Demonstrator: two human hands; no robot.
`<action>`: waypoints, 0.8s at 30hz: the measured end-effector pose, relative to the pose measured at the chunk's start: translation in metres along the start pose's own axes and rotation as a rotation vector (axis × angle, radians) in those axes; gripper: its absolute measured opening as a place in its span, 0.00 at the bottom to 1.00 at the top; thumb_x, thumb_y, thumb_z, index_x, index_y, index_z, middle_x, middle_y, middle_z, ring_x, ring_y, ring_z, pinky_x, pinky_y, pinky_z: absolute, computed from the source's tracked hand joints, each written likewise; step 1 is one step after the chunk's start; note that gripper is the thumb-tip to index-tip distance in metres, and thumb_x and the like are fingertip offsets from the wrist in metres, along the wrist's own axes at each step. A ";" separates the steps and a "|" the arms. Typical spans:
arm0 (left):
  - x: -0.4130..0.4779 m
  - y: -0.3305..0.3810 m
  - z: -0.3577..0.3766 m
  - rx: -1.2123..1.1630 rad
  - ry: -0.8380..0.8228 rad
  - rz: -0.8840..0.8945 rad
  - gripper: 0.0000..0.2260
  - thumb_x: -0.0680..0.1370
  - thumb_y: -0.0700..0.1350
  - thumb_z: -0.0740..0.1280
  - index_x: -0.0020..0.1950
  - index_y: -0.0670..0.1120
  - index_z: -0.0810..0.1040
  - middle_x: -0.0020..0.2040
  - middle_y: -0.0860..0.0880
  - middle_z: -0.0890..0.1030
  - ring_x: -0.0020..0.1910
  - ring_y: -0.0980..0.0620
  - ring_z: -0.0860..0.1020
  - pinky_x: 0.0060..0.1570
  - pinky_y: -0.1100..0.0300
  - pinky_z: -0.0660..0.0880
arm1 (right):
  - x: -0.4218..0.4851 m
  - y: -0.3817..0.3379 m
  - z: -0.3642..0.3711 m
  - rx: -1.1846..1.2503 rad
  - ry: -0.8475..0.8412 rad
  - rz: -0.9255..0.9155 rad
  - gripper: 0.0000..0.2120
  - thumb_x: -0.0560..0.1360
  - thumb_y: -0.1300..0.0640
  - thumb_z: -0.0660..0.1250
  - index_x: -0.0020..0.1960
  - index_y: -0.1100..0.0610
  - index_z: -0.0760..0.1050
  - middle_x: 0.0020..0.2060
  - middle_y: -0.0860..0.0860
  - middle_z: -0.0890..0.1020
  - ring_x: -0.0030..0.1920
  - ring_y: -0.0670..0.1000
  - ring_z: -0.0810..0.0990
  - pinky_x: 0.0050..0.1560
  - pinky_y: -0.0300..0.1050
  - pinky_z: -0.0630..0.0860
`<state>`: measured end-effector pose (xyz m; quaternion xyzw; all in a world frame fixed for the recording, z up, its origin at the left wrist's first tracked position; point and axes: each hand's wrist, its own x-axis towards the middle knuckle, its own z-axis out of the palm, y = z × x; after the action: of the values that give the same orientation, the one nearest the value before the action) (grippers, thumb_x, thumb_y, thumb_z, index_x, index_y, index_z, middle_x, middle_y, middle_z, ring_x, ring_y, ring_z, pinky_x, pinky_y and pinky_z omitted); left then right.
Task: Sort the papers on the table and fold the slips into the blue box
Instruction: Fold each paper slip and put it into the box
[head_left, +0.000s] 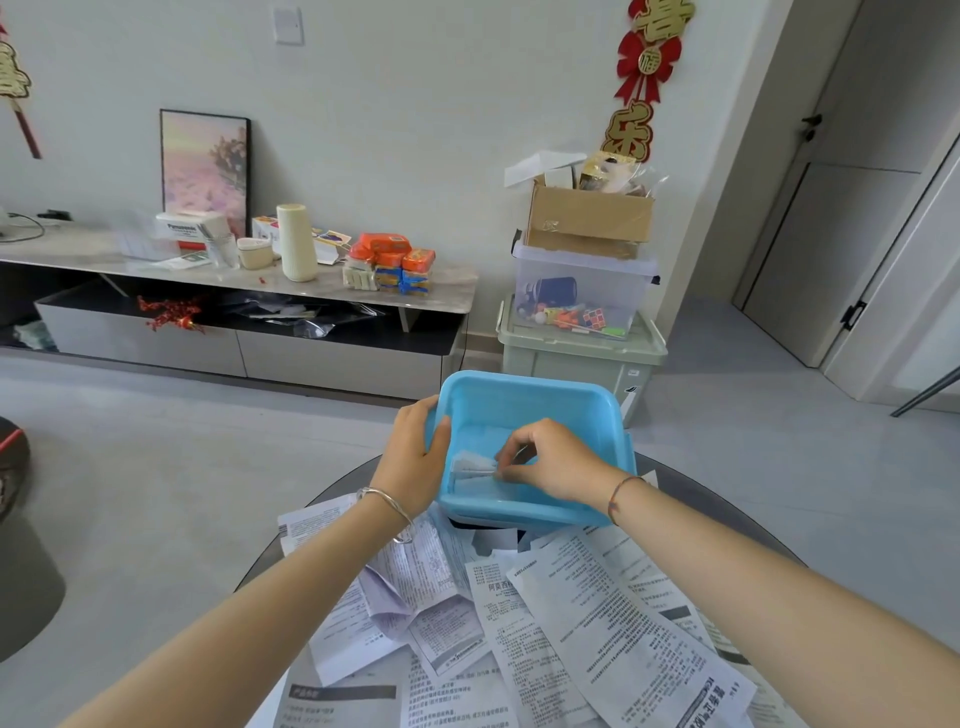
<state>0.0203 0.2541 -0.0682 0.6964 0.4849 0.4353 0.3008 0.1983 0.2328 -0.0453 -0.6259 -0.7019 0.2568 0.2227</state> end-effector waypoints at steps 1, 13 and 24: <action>0.000 0.000 0.000 -0.003 0.001 0.002 0.15 0.83 0.44 0.56 0.69 0.43 0.68 0.61 0.47 0.70 0.52 0.57 0.69 0.51 0.72 0.62 | 0.001 0.000 0.000 0.025 0.011 -0.003 0.08 0.69 0.56 0.76 0.36 0.50 0.77 0.40 0.47 0.83 0.43 0.49 0.80 0.54 0.48 0.78; 0.022 -0.002 0.002 0.097 -0.049 -0.090 0.15 0.83 0.44 0.56 0.67 0.43 0.70 0.63 0.44 0.73 0.51 0.52 0.72 0.55 0.59 0.70 | 0.017 -0.001 0.002 0.070 -0.143 0.053 0.07 0.76 0.60 0.68 0.53 0.55 0.82 0.45 0.51 0.83 0.44 0.47 0.79 0.46 0.34 0.73; 0.037 0.005 -0.003 0.108 -0.137 -0.223 0.21 0.79 0.46 0.65 0.71 0.43 0.68 0.65 0.44 0.74 0.54 0.50 0.73 0.52 0.59 0.70 | 0.012 -0.001 -0.035 0.177 -0.180 0.110 0.12 0.77 0.58 0.67 0.60 0.55 0.77 0.49 0.51 0.81 0.45 0.45 0.80 0.45 0.34 0.76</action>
<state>0.0254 0.2868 -0.0509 0.6815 0.5602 0.3239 0.3418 0.2187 0.2479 -0.0178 -0.6158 -0.6583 0.3847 0.1987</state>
